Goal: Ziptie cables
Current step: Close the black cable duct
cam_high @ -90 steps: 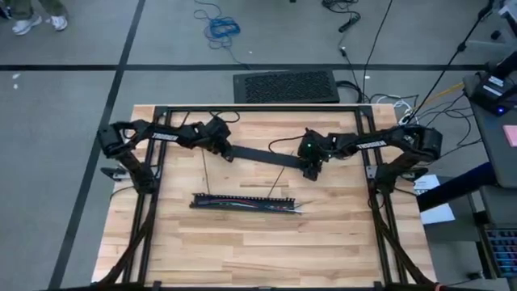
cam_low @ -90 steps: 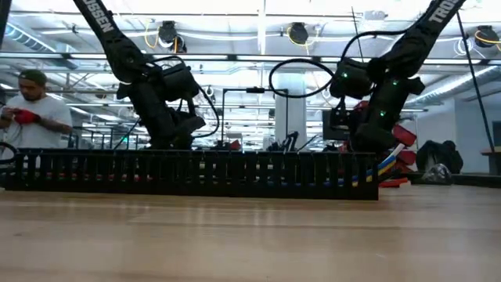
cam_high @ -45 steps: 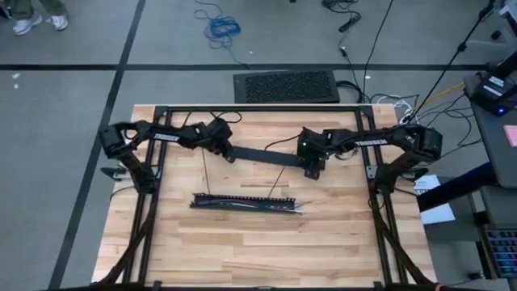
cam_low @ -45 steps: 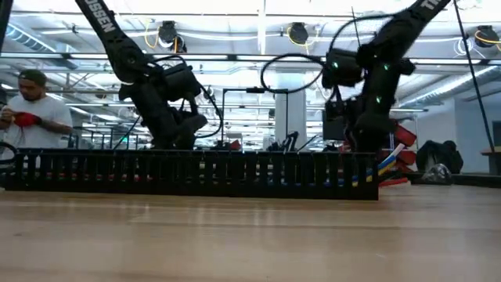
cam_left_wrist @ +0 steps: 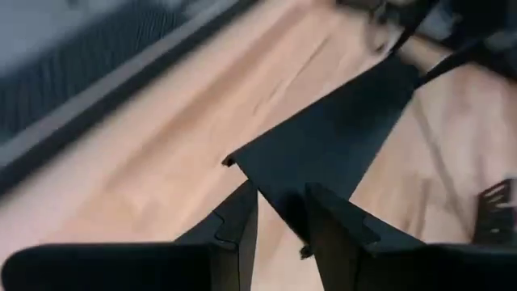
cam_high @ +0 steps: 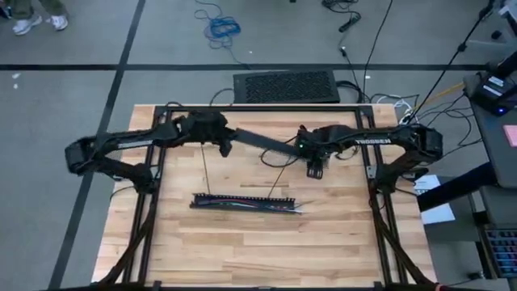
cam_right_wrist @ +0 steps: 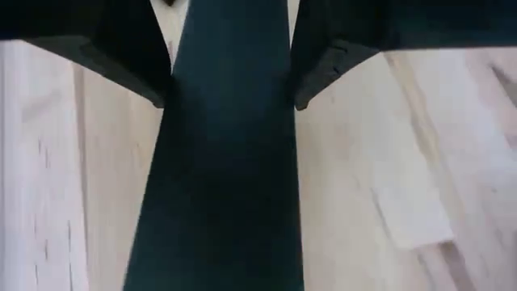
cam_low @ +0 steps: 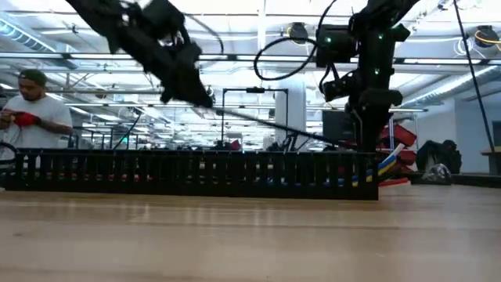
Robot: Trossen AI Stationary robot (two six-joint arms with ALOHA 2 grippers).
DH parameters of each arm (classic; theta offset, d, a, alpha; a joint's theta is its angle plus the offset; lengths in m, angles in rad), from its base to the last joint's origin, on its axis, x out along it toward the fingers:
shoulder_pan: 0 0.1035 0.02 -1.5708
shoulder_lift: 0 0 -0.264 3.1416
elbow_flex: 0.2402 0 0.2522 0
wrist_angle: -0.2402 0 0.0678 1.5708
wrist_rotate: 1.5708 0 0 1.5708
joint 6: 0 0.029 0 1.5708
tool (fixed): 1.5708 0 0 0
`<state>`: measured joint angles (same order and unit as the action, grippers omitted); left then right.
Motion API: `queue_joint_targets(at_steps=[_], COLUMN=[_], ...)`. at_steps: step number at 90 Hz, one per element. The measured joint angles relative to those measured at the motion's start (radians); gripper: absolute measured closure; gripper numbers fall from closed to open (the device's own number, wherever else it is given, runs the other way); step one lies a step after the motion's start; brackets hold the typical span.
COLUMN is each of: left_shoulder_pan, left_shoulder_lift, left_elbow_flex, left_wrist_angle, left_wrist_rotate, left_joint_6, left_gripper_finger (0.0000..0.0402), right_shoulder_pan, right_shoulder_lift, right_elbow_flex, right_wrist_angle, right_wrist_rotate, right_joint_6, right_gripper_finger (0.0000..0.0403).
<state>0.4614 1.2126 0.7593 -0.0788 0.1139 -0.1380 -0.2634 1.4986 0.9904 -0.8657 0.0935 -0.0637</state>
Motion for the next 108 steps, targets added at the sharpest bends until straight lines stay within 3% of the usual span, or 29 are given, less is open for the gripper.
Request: queue_joint_targets(at_steps=[5,27,48,70,89,98,108], left_shoulder_pan=[-0.002,-0.045,-0.071,-0.071,-0.032,0.043,0.14], left_shoulder_lift=[-0.026,-0.048,-0.047,-0.04,0.017,0.085,0.179], left_elbow_flex=[0.0,0.0,0.0,-0.001,-0.002,-0.001,-0.002], left_wrist_angle=[-0.004,-0.051,-0.061,-0.06,-0.062,-0.063,-0.019], left_wrist_rotate=[-0.001,0.013,-0.023,-0.079,-0.228,-0.2,-0.105], left_joint_6=[0.009,0.022,0.035,0.047,-0.021,-0.11,-0.176], left_gripper_finger=[0.0301,0.0301,0.0301,0.0301,0.0301,0.0301,0.0301], right_shoulder_pan=[0.0,0.0,0.0,-0.053,-0.228,-0.356,-0.508], right_shoulder_lift=[-0.006,-0.028,-0.097,-0.157,-0.117,-0.101,-0.079], right_elbow_flex=[0.0,0.0,0.0,0.0,0.0,0.0,-0.025], right_wrist_angle=[0.0,0.018,0.04,0.084,0.147,0.204,0.31], right_wrist_rotate=[0.001,0.005,0.009,0.019,0.036,0.008,-0.142], right_joint_6=[0.004,0.002,-0.021,-0.035,0.021,0.117,0.245], right_gripper_finger=[0.0278,0.0365,0.039,0.0377,0.033,0.0292,0.0249])
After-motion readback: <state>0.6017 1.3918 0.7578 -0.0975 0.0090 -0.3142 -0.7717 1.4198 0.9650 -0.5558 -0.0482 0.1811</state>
